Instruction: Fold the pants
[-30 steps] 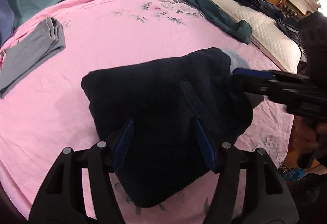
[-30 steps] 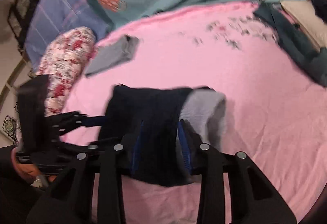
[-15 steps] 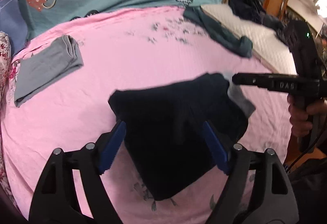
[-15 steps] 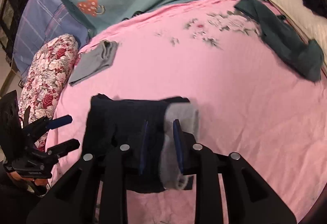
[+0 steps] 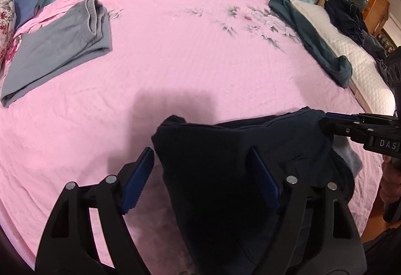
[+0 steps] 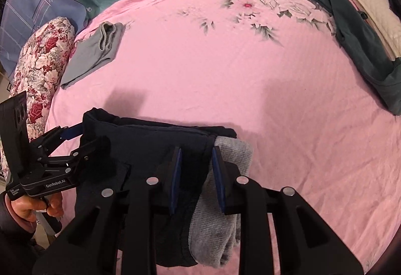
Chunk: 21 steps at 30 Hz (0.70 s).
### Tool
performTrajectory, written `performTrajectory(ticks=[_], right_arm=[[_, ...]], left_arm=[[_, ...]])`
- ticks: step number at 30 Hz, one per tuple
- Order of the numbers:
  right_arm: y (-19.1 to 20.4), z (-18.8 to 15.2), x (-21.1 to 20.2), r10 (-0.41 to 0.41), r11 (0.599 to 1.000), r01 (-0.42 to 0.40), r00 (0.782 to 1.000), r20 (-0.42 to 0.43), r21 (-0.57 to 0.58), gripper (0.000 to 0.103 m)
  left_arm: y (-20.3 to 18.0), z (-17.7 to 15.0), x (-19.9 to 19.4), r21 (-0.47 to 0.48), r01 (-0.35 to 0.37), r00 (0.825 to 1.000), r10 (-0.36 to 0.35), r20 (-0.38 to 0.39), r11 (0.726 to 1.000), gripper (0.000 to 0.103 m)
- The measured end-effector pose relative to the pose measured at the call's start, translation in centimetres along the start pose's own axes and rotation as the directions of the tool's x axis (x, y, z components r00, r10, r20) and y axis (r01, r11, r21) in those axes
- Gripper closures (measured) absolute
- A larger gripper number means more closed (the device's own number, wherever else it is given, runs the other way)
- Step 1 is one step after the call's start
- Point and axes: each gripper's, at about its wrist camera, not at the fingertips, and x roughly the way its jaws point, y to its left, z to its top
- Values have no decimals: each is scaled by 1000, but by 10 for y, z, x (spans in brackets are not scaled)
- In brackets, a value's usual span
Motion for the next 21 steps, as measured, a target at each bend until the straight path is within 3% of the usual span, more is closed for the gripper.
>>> performTrajectory(ticks=[14, 21], right_arm=[[-6, 4, 7, 18, 1000, -17, 999, -27, 25, 78], [4, -13, -49, 125, 992, -125, 992, 31, -25, 77]], left_arm=[[1, 3, 8, -9, -39, 999, 39, -4, 999, 14], [-8, -5, -44, 36, -34, 998, 32, 62, 999, 16]])
